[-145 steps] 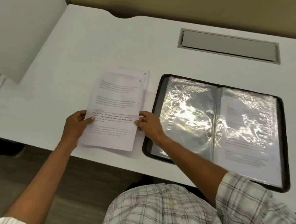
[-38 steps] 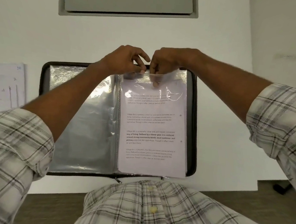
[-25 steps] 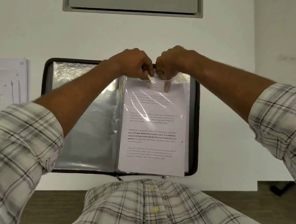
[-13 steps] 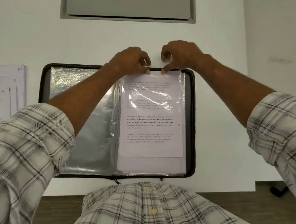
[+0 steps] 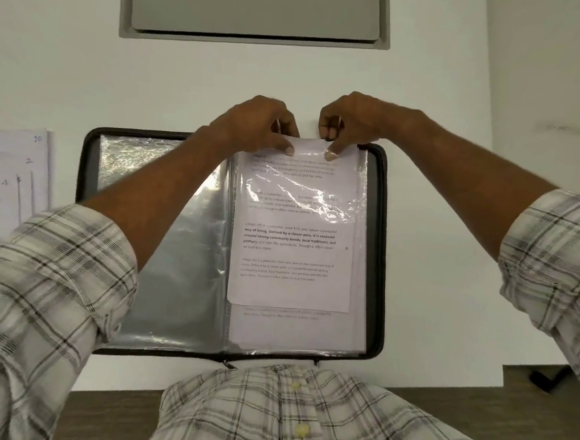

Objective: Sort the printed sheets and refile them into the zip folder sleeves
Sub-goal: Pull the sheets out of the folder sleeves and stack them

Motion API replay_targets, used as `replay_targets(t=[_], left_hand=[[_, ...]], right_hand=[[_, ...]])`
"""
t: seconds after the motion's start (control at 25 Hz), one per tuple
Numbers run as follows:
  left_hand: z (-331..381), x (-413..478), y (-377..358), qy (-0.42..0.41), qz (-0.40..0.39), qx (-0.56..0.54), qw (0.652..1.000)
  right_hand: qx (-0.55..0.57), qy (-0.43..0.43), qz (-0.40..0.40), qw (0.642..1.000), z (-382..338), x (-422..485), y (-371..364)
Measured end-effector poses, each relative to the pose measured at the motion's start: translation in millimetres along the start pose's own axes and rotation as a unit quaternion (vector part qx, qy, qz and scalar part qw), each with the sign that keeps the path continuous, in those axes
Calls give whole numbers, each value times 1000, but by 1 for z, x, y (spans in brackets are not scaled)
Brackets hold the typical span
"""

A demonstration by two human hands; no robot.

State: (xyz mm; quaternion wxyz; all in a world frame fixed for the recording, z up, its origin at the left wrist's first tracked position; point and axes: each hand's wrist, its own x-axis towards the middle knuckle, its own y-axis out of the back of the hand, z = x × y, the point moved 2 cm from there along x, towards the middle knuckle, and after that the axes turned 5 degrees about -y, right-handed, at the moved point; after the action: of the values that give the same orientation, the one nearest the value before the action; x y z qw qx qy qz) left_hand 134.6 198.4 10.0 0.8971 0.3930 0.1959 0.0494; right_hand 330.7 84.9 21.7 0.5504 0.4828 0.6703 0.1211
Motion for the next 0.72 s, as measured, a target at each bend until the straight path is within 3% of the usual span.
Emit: replay_targets(t=[0.24, 0.52, 0.64, 0.72], left_hand=[[-5, -5, 1, -22, 57, -58, 996], [-10, -13, 17, -16, 33, -172, 984], [-20, -14, 20, 19, 91, -168, 981], [-30, -15, 23, 69, 154, -216, 962]], right_hand=[[48, 12, 18, 999, 4, -2, 3], [93, 27, -49, 994, 5, -13, 13], [183, 21, -4, 983, 7, -12, 20], [228, 7, 57, 972, 12, -11, 26]])
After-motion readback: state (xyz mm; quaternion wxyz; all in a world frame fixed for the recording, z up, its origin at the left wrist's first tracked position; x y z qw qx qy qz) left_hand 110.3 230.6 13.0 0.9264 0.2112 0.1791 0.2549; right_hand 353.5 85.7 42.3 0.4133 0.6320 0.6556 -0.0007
